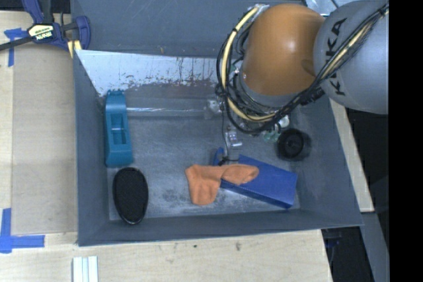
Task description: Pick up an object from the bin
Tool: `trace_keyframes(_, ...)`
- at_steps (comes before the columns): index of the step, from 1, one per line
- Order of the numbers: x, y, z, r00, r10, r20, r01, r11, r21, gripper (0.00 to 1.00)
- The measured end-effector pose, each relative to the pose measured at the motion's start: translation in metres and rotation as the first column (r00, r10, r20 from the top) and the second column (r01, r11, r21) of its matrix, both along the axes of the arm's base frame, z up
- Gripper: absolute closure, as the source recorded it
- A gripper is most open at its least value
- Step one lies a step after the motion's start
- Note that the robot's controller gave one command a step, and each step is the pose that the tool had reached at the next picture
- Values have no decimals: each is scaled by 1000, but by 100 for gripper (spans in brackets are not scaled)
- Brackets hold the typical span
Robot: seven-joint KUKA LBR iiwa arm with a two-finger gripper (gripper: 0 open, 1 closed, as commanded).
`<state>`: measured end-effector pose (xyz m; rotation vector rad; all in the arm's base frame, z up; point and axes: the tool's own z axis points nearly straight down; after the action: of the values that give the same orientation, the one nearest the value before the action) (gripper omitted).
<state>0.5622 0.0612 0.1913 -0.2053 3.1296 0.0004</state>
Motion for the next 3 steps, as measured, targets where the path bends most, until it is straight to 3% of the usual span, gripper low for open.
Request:
trace_keyframes(1,-42,-73,-30,998,70,-3,-70,998,-1,0)
trace_keyframes(2,-42,-78,-36,999,40,-2,-40,999,0,0)
trace_keyframes(3,-18,-81,-102,1000,-8,3,8,1000,0,0)
